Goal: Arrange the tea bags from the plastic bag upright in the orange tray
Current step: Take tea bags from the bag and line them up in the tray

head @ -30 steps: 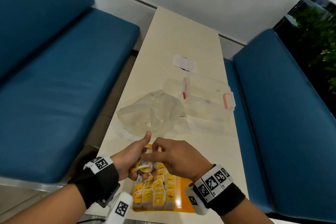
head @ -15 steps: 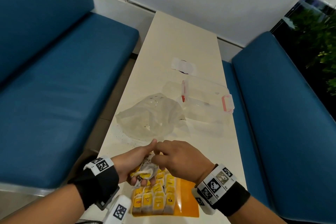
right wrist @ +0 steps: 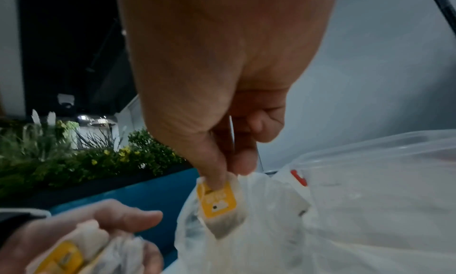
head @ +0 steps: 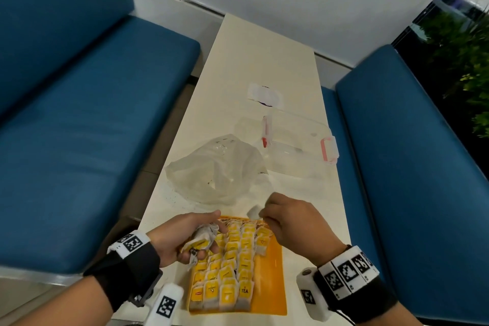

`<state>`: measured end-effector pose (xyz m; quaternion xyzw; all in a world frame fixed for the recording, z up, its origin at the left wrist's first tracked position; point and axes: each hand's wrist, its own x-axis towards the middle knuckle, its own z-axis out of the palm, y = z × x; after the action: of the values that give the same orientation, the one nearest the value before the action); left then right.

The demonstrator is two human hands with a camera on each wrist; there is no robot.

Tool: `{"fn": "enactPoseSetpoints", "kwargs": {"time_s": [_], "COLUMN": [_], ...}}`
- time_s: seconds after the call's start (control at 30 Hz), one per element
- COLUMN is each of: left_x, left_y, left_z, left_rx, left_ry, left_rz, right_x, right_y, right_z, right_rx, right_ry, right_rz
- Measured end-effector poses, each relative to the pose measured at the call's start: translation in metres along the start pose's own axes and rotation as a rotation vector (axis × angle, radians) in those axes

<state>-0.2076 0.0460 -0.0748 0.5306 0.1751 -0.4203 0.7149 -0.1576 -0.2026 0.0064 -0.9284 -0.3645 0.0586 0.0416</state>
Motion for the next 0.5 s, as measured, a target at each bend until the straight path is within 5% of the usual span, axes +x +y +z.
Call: {"fn": "enactPoseSetpoints", "kwargs": {"time_s": [0.13,0.33,0.5], "left_x": [0.002,0.004,0.004], "left_y": [-0.005,-0.008,-0.008], "left_z": [0.002,0.002,0.003], "left_rx": [0.075,0.107,0.123], "left_ry": [0.053,0.086,0.087], "left_rz": [0.001,0.013,0.021], "right_x": [-0.013,-0.018,0.004], "right_y": [0.012,0.001,0.004], "right_z": [0.016,0.033,0.053], "right_rx": [0.008,0.107,0.162], "right_ry": [-0.283,-0.706,-0.829], "right_rz": [0.194,0.173,0.257]}}
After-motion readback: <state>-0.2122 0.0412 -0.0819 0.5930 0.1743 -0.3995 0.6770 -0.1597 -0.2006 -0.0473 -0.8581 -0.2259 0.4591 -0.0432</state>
